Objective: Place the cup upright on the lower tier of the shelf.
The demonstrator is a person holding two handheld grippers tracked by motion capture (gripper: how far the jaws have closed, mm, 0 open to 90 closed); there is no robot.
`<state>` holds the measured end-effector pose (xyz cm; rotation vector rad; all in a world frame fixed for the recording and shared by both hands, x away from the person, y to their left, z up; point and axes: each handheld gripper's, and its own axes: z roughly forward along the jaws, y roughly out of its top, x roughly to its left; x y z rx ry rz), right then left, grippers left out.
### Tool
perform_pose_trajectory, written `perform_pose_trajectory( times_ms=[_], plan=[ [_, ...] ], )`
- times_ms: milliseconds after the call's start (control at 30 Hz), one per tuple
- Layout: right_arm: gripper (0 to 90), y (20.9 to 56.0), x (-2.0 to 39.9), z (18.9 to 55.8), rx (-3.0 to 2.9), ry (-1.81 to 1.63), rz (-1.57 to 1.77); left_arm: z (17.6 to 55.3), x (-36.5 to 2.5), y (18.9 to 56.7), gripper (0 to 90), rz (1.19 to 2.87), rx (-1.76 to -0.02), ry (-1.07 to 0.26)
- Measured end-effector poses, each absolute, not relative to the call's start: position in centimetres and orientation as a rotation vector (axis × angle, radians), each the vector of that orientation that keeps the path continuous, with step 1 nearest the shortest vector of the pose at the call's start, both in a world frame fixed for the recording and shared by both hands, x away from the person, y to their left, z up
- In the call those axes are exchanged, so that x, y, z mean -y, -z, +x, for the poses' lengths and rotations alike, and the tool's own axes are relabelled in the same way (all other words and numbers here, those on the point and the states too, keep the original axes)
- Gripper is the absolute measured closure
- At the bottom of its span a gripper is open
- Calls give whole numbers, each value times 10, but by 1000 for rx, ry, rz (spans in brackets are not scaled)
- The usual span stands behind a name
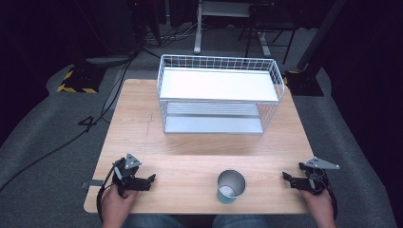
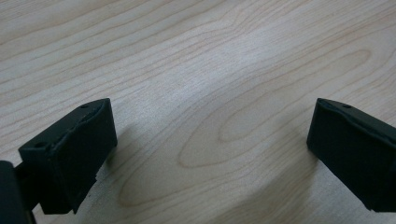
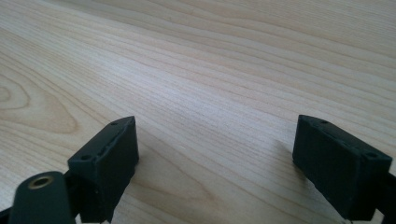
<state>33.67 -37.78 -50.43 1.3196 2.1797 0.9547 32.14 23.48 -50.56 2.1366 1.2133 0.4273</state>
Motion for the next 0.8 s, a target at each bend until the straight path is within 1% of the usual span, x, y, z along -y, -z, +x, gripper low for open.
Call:
perform_pose_trajectory(
  times_ms=[200,367,500,800],
  plan=[
    [146,503,373,340,-2160,-995,1333,321,-235,506,20,2135,-1214,-430],
    [121,500,365,340,-2175,-1015,1299,321,-235,506,20,2136,-1214,-430],
    [92,490,354,333,-2218,-1131,1211,321,-235,506,19,2136,-1214,-428],
    [90,474,323,317,-2286,-1224,1068,321,-235,506,20,2135,-1214,-430]
  ],
)
